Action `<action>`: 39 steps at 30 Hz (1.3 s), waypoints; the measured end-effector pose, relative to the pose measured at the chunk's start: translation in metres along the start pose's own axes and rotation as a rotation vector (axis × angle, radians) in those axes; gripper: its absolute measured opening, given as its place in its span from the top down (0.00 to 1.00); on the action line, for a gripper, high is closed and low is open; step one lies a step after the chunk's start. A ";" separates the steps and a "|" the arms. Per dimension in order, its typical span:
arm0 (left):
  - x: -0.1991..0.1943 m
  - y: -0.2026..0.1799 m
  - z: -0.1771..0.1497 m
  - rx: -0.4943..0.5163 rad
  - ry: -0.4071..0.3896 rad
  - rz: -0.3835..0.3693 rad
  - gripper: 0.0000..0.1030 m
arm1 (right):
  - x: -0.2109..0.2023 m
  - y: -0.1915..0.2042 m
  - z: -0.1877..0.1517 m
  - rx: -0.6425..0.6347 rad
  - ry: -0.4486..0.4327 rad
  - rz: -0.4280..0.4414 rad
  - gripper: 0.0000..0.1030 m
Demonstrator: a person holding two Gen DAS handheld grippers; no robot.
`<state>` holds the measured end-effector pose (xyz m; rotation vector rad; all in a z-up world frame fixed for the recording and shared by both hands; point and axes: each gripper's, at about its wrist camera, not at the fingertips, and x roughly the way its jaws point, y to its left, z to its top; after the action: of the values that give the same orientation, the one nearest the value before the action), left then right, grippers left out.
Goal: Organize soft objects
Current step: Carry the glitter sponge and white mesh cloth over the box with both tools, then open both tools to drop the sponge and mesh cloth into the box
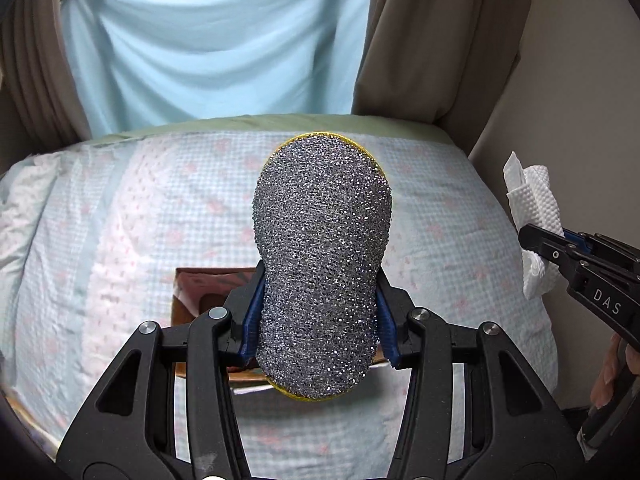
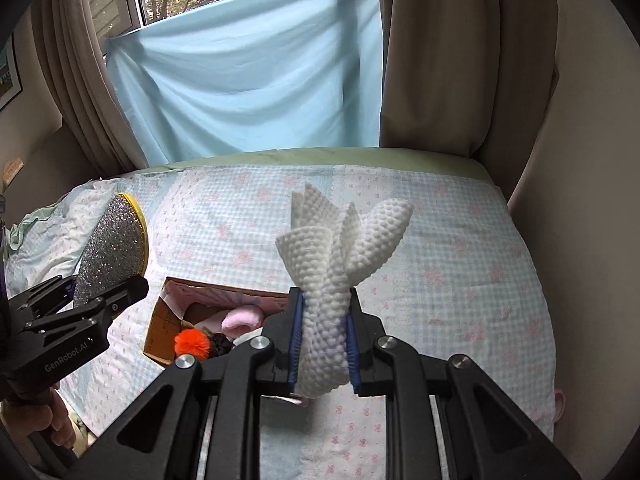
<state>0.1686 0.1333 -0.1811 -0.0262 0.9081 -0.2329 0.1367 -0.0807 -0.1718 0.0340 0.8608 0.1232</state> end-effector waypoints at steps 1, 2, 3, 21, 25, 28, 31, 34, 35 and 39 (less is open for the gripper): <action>0.003 0.013 0.000 0.010 0.014 -0.003 0.58 | 0.005 0.011 0.000 0.013 0.007 -0.004 0.83; 0.007 0.026 -0.001 0.021 0.035 -0.002 0.58 | 0.010 0.021 0.001 0.027 0.013 -0.003 0.83; 0.013 0.038 -0.002 0.029 0.059 -0.001 0.58 | 0.015 0.030 0.000 0.040 0.020 -0.003 0.83; 0.177 0.120 -0.056 0.109 0.413 -0.027 0.58 | 0.176 0.098 -0.056 0.211 0.317 -0.036 0.83; 0.214 0.121 -0.065 0.138 0.491 -0.032 0.61 | 0.200 0.098 -0.066 0.256 0.357 -0.032 0.83; 0.228 0.123 -0.068 0.150 0.509 -0.040 0.61 | 0.215 0.091 -0.072 0.306 0.383 -0.009 0.83; 0.232 0.118 -0.067 0.190 0.511 -0.043 0.41 | 0.226 0.086 -0.075 0.332 0.403 -0.019 0.83; 0.231 0.116 -0.066 0.204 0.501 -0.059 0.00 | 0.233 0.079 -0.076 0.365 0.411 0.000 0.60; 0.230 0.116 -0.066 0.202 0.498 -0.063 0.00 | 0.236 0.078 -0.077 0.369 0.413 -0.001 0.45; 0.231 0.116 -0.073 0.198 0.519 -0.063 0.00 | 0.238 0.074 -0.078 0.346 0.425 0.010 0.00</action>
<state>0.2698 0.2034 -0.4202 0.1975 1.3977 -0.3975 0.2240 0.0205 -0.3959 0.3466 1.2992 -0.0128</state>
